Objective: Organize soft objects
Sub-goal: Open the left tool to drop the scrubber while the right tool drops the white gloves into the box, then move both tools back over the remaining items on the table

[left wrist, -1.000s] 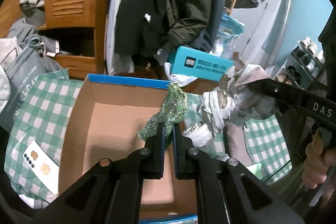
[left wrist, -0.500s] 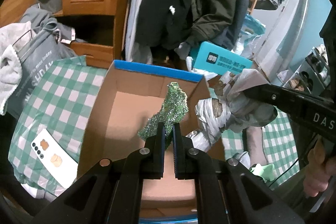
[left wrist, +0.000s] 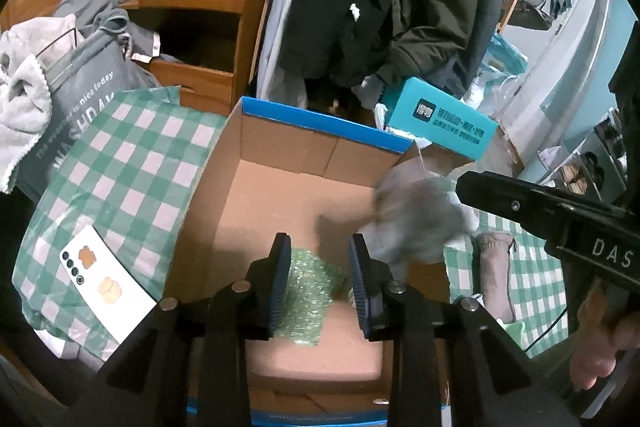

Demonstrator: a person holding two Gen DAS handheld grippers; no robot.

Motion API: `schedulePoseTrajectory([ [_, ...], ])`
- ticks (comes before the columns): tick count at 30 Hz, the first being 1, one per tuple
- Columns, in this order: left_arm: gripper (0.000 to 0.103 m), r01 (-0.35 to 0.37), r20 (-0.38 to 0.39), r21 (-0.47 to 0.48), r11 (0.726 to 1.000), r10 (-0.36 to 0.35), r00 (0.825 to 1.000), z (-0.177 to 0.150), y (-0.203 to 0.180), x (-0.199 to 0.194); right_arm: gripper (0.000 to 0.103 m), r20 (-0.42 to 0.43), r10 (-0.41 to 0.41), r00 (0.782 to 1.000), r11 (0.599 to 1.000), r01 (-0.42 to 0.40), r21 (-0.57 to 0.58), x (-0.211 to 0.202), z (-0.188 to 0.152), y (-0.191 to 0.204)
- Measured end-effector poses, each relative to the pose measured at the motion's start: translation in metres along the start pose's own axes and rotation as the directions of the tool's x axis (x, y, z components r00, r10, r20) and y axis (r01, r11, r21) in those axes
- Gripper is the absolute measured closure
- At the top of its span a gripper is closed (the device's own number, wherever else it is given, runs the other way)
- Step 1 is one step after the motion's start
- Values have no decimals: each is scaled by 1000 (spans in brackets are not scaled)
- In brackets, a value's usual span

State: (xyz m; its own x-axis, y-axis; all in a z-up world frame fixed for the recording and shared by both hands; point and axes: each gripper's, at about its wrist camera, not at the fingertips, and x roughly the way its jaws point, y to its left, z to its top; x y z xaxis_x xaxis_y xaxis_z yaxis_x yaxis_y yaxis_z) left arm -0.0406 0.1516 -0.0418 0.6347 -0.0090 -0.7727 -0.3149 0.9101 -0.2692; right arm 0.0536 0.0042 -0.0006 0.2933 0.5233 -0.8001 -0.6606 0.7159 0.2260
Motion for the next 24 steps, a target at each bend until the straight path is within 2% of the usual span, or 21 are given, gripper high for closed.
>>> schedulePoseTrajectory([
  [4, 72, 6, 7, 5, 1000, -6, 1000, 1, -2, -2, 58, 15, -5, 1000, 1000, 5, 21, -3, 1, -5],
  [18, 70, 35, 0, 46, 998, -35, 999, -1, -23, 0, 54, 25, -31, 999, 998, 29, 58, -18, -11, -26],
  [24, 62, 47, -1, 77, 996, -47, 999, -3, -40, 0, 52, 29, -60, 998, 996, 58, 73, -28, -21, -44],
])
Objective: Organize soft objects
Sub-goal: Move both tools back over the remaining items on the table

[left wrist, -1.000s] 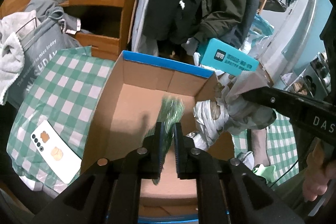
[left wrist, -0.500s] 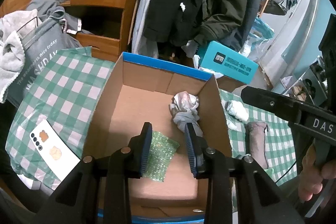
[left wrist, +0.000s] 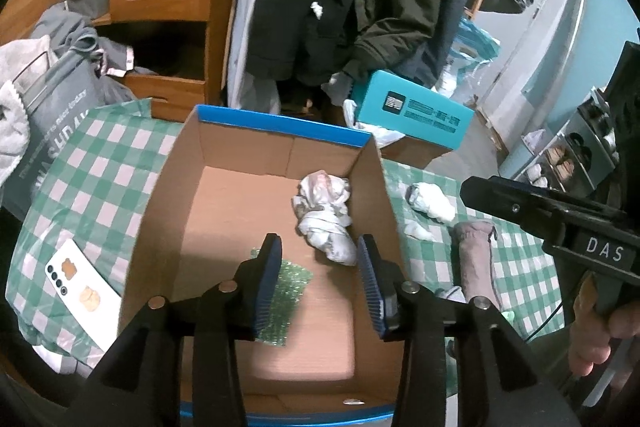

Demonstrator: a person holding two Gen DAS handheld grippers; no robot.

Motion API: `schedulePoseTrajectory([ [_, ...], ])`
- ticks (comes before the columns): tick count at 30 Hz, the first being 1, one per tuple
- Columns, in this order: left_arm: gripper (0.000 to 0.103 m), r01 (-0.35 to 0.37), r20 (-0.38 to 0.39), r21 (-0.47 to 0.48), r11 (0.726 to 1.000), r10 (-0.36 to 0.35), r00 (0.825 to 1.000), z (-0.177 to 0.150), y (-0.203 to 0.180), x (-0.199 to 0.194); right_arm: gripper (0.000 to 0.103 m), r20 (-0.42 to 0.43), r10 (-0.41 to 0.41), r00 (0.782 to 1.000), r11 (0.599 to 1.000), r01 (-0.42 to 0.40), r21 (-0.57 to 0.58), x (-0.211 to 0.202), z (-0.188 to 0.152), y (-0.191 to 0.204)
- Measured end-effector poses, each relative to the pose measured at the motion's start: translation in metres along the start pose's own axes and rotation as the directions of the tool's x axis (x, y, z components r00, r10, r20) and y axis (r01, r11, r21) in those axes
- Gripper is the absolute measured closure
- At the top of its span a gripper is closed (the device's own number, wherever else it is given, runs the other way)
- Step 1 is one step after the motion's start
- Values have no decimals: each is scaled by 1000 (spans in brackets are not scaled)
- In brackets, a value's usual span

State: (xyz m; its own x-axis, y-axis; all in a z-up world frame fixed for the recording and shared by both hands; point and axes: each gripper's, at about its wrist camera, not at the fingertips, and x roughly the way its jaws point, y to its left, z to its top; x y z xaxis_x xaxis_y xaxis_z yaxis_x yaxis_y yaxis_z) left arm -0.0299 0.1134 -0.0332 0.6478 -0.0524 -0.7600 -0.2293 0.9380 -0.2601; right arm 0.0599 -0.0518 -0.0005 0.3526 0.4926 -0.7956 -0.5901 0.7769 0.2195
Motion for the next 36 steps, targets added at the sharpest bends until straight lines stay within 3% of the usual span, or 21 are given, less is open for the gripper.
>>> schedulePoseTrajectory([
  [19, 55, 65, -59, 172, 983, -56, 997, -13, -84, 18, 50, 13, -86, 996, 990, 84, 116, -41, -43, -82],
  [36, 55, 131, -191, 257, 958, -83, 978, -47, -148, 55, 50, -51, -139, 989, 973, 146, 178, -57, -97, -141],
])
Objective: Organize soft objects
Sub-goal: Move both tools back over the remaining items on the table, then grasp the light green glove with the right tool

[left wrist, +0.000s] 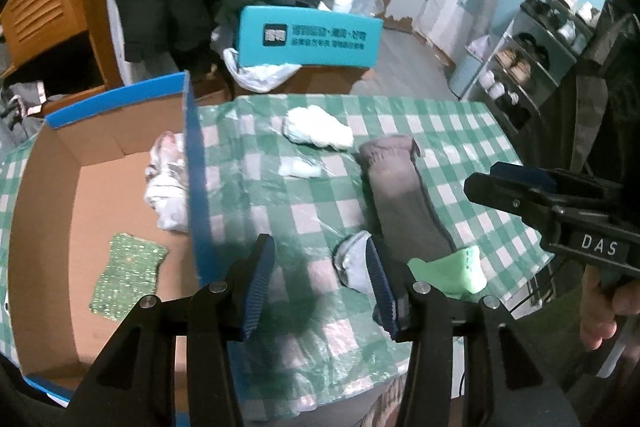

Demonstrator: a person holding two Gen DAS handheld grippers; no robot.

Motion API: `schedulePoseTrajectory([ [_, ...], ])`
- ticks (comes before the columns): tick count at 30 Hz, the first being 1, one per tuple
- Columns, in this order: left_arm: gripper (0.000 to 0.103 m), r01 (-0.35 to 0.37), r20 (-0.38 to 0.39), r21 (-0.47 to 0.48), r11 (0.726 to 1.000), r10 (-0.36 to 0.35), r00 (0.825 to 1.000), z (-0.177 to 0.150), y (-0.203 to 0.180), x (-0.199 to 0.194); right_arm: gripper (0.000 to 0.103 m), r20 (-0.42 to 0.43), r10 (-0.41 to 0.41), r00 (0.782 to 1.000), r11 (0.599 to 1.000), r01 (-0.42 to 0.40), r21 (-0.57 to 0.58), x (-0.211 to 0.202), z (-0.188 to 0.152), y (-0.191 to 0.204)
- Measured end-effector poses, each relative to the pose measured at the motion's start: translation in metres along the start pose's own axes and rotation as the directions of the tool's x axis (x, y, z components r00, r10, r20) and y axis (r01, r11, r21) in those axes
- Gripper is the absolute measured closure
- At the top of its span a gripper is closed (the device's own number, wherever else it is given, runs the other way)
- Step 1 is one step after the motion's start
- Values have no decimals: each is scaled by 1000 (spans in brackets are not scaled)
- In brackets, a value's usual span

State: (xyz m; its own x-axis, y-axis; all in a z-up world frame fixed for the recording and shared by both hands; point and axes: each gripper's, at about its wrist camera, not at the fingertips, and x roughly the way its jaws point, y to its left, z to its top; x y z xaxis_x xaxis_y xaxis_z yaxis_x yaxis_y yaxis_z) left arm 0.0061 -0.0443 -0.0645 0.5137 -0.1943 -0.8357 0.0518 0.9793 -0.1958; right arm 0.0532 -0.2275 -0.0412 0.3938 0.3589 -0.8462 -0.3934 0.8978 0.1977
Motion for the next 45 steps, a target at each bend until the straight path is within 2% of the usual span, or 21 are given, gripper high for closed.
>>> schedulePoseTrajectory([
  [6, 55, 42, -53, -7, 999, -42, 998, -5, -13, 20, 50, -29, -23, 999, 999, 24, 37, 0, -18, -24],
  [13, 55, 45, -105, -16, 999, -47, 993, -8, -25, 40, 50, -79, -47, 996, 996, 53, 66, 7, -39, -49],
  [22, 54, 39, -141, 16, 999, -36, 989, -10, -45, 62, 50, -168, -59, 984, 991, 79, 112, 26, -68, -77],
  [34, 54, 25, -212, 16, 1000, -21, 977, -19, -44, 89, 50, -242, -40, 969, 996, 59, 71, 50, -82, -69],
  [45, 54, 26, -257, 11, 1000, -22, 966, -21, -45, 108, 50, -311, -68, 948, 997, 75, 11, 81, -95, -62],
])
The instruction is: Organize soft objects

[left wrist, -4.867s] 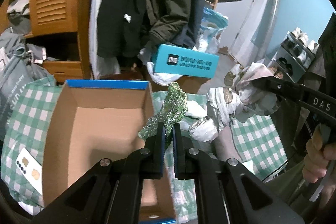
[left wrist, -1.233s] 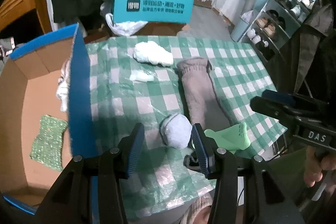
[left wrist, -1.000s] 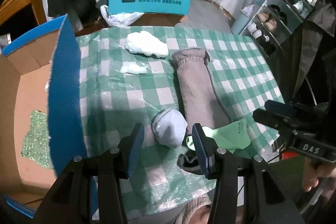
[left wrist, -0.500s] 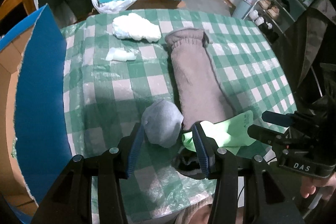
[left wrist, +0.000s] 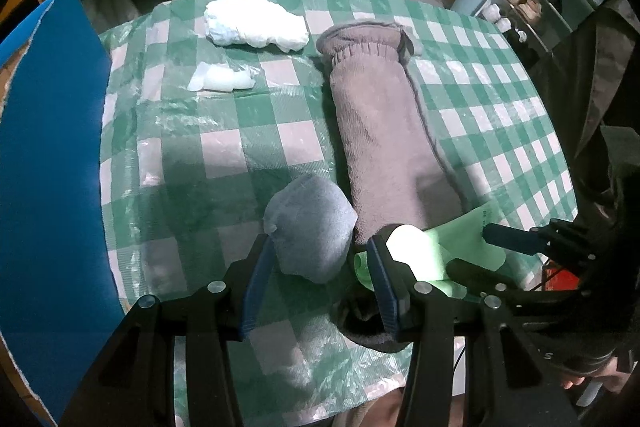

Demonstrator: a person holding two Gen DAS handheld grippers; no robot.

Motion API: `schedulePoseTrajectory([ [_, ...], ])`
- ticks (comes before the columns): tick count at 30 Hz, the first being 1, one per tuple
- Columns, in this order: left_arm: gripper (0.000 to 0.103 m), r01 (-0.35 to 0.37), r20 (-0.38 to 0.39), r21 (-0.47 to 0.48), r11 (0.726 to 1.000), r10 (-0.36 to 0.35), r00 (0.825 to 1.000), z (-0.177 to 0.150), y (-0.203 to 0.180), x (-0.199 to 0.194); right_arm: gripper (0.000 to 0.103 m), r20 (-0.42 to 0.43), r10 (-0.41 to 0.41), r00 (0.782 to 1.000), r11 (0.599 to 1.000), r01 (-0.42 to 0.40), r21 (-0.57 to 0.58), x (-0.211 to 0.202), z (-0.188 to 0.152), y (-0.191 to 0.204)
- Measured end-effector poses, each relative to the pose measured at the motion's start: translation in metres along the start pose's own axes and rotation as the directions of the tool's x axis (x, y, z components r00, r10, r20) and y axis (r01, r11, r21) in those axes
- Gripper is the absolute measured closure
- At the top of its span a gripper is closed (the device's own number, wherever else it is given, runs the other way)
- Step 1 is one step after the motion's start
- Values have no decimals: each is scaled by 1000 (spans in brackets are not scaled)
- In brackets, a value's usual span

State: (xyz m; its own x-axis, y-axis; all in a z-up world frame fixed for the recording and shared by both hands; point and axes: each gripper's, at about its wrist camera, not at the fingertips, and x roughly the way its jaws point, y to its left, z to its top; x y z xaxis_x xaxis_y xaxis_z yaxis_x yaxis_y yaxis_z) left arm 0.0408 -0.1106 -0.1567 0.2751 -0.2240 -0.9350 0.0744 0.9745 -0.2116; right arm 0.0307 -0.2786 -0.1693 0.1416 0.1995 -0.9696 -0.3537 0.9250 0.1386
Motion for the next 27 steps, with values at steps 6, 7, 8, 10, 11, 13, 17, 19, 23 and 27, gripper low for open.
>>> schedulePoseTrajectory([
  [6, 48, 1, -6, -3, 1000, -1, 1000, 3, 0, 5, 50, -20, -20, 1000, 1000, 20, -17, 14, 2, -1],
  [7, 48, 1, -3, -5, 1000, -1, 1000, 3, 0, 5, 50, -18, -21, 1000, 1000, 20, -17, 15, 3, -2],
  [8, 48, 3, -2, -8, 1000, -3, 1000, 4, 1, 5, 50, -18, -18, 1000, 1000, 18, -17, 16, 4, -2],
  [10, 48, 4, -4, -14, 1000, -4, 1000, 6, 1, 7, 51, -19, -13, 1000, 1000, 13, -12, 17, 4, -4],
  [11, 48, 5, -4, -18, 1000, -5, 1000, 7, 1, 7, 55, -18, -11, 1000, 1000, 11, -11, 17, 3, -5],
  [13, 48, 6, -5, -27, 1000, -6, 1000, 8, 3, 9, 65, -17, -17, 1000, 1000, 16, -15, 16, 3, -6],
  [17, 48, 8, -9, -40, 999, -9, 1000, 10, 5, 11, 91, -8, -31, 999, 999, 31, 15, 7, 1, -15],
  [19, 48, 9, -9, -42, 999, -9, 1000, 11, 4, 12, 93, 2, -17, 1000, 999, 17, 44, 3, -1, -25],
  [23, 48, 5, -13, -35, 999, -5, 1000, 12, 1, 13, 95, -11, -58, 998, 996, 59, 62, 4, -5, -40],
  [27, 48, -1, -15, -29, 1000, 0, 1000, 11, -1, 14, 96, -24, -128, 991, 987, 130, 99, 3, -10, -57],
])
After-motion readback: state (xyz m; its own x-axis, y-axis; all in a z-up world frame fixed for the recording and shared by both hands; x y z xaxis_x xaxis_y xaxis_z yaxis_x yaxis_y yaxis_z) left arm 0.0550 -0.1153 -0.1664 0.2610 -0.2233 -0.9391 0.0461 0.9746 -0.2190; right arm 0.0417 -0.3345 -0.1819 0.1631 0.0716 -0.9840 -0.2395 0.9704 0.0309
